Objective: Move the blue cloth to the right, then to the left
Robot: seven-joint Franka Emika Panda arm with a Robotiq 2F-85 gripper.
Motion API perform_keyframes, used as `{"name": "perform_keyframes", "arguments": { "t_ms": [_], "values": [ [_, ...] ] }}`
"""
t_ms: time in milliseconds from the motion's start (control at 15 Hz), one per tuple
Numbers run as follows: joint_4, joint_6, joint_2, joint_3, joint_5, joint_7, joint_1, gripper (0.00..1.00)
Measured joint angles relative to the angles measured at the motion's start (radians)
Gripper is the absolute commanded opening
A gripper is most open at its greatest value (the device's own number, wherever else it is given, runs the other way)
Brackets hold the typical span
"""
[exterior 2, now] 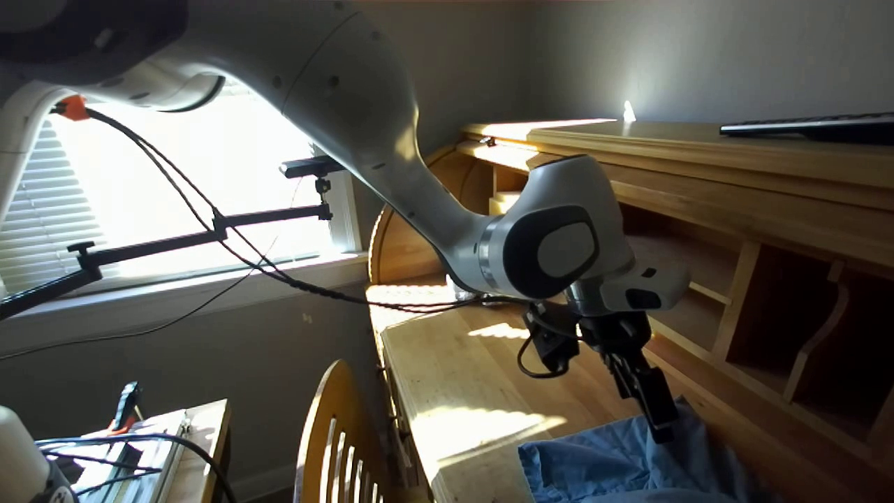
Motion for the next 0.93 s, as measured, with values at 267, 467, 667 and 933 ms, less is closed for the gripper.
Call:
{"name": "perform_keyframes", "arguments": {
  "t_ms": [267, 467, 667, 933],
  "values": [
    [0.040, 0.000, 0.047, -0.016, 0.000, -0.118, 0.001, 1.00],
    [0.071, 0.003, 0.079, -0.029, -0.004, -0.188, 0.001, 1.00],
    [0.101, 0.031, 0.116, -0.034, -0.008, -0.240, -0.001, 1.00],
    [0.144, 0.075, 0.173, -0.032, -0.008, -0.290, -0.003, 0.74]
  ]
}}
